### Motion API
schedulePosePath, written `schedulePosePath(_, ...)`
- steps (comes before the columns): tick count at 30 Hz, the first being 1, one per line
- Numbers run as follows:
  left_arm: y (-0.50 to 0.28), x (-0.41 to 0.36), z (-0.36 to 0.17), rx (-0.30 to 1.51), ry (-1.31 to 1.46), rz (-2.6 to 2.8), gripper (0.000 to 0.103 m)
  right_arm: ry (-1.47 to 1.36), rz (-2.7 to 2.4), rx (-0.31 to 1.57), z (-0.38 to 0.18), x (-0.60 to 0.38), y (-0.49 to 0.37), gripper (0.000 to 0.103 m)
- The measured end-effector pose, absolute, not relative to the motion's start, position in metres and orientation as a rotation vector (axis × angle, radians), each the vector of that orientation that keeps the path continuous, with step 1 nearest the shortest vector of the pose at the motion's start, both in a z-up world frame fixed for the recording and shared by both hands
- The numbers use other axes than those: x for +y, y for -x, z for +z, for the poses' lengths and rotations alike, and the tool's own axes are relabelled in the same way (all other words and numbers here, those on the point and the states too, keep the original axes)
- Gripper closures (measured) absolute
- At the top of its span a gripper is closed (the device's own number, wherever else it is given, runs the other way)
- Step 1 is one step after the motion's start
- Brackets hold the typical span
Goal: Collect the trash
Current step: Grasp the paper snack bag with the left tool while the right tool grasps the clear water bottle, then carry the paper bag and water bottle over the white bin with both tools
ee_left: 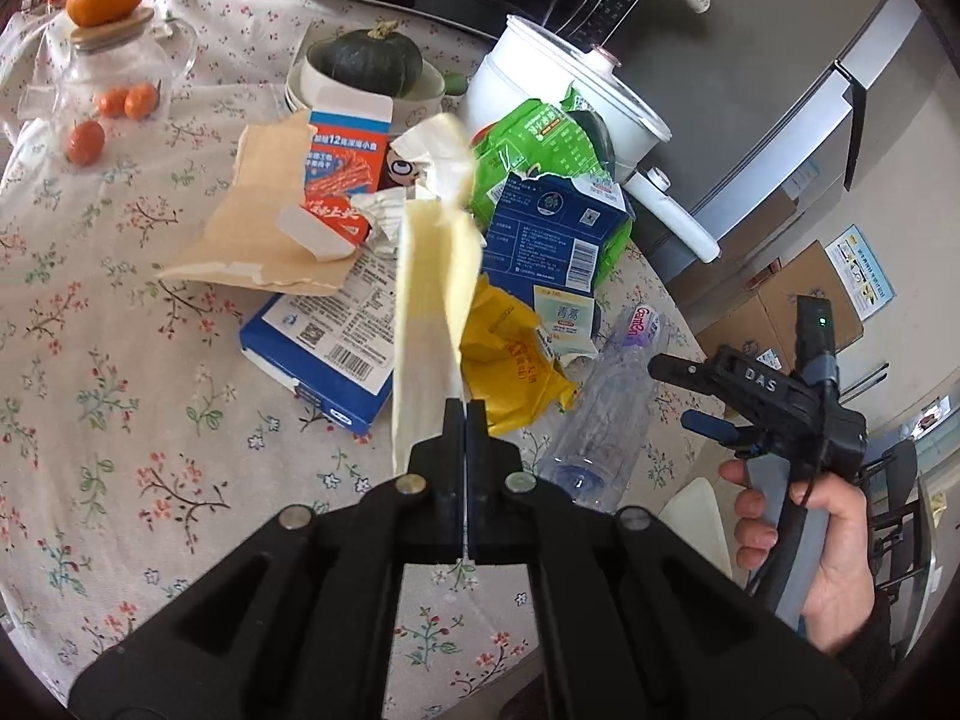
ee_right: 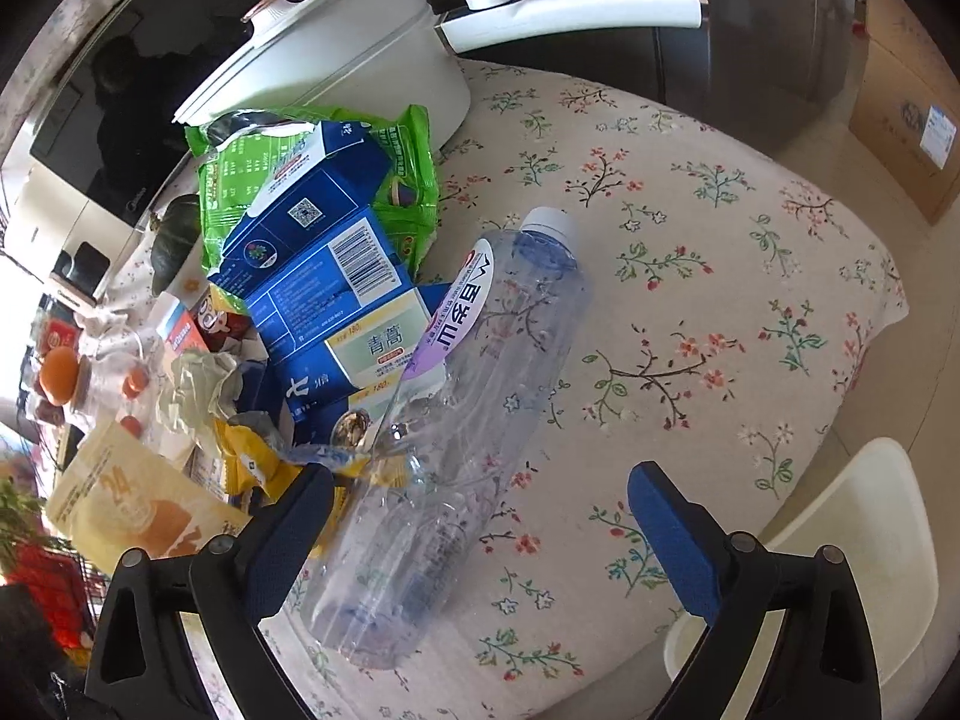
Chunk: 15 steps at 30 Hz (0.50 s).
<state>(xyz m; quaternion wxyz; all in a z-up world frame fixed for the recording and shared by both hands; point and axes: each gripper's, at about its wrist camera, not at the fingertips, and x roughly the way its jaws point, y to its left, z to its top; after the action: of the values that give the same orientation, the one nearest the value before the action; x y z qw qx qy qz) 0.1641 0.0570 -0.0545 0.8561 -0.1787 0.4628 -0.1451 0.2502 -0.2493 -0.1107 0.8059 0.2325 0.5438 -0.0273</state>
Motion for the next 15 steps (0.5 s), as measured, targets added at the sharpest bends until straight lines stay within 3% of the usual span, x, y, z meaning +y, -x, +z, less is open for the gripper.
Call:
schedulePosePath(2, -0.161, 0.059, -0.050, 0.959, 0.364, -0.307, 0.103, -0.522, -0.055, 1.183, -0.120, -0.248, -0.256, 0.008)
schedulePosePath(4, -0.158, 0.062, -0.047, 0.948, 0.355, -0.307, 0.103, -0.550, -0.042, 1.212, -0.129, -0.245, -0.260, 0.018)
schedulePosePath(8, -0.155, 0.063, -0.042, 0.931, 0.333, -0.303, 0.103, -0.643, -0.021, 1.230, -0.142, -0.244, -0.262, 0.022)
schedulePosePath(10, -0.154, 0.064, -0.041, 0.926, 0.325, -0.302, 0.103, -0.658, 0.007, 1.235, -0.144, -0.240, -0.263, 0.034)
schedulePosePath(15, -0.158, 0.054, -0.038, 0.929, 0.286, -0.320, 0.103, -0.642, 0.016, 1.211, -0.142, -0.235, -0.261, 0.038)
